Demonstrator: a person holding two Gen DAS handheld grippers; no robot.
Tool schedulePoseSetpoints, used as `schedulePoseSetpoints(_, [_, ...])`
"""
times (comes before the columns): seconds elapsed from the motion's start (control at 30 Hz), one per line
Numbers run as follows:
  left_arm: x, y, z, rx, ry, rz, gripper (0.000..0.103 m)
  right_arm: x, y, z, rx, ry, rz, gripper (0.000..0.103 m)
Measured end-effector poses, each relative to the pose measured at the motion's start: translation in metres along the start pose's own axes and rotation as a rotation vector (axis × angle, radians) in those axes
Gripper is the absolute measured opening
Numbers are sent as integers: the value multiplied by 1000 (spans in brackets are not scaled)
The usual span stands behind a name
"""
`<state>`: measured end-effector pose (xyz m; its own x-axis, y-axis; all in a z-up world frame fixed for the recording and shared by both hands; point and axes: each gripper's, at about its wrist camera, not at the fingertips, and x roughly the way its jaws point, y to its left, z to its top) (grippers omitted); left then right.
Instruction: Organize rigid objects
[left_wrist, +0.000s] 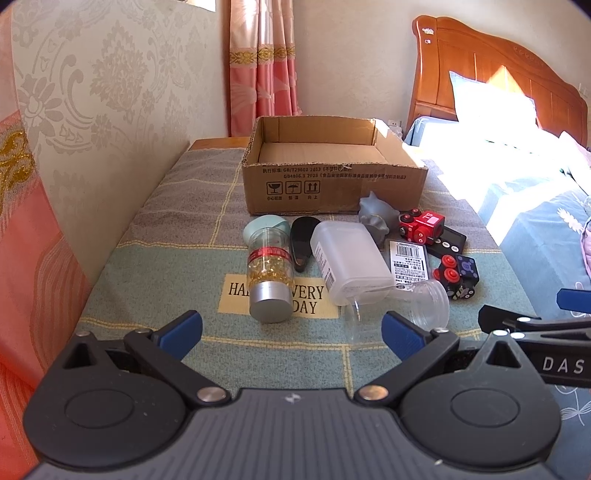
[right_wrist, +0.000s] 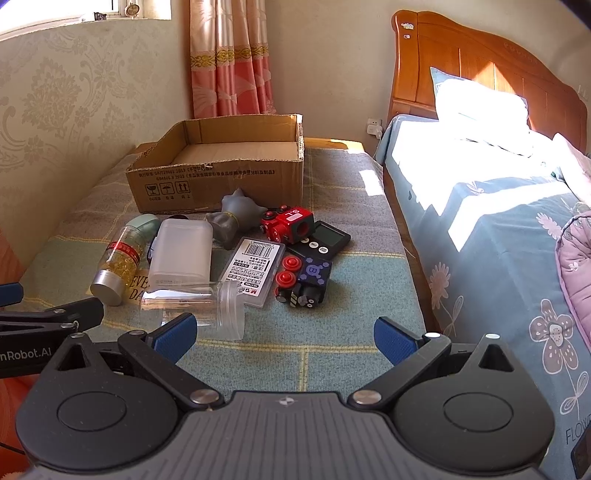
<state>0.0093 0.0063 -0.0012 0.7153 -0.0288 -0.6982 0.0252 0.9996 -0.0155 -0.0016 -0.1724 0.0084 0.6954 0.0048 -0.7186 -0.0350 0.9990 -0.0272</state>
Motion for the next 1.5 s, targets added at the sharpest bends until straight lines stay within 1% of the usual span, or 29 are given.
schedulePoseSetpoints(0.13, [5,4,2,15,-6,-19,102,3,0,2,-23,-14,37,103])
schedulePoseSetpoints(0.27, [13,11,4,18,-6,-16,103,10,-1,2,-56,-33,86,103])
schedulePoseSetpoints(0.43, [31,22,5,6,13,-18,103,22,-5,1,-70,-14,78,103])
schedulePoseSetpoints(0.7, [70,32,8,1,61,-23,103,36,-12,-4,-83,3,83,103])
schedulePoseSetpoints(0.83, [89,35,7,-2,83,-13,102,46,-19,-7,-87,24,70,103])
schedulePoseSetpoints(1.0, [108,38,6,-1,109,-21,103,57,-29,-8,-73,53,56,103])
schedulePoseSetpoints(1.2, [120,55,2,-24,144,21,103,67,-37,-8,-90,72,42,103])
schedulePoseSetpoints(1.3, [119,68,0,-37,140,36,103,73,-40,-9,-102,85,40,103])
schedulePoseSetpoints(1.4, [119,78,0,-27,122,80,103,81,-41,-10,-108,98,47,103])
schedulePoseSetpoints(1.5, [119,93,0,-94,132,78,103,85,-40,-13,-116,106,58,103])
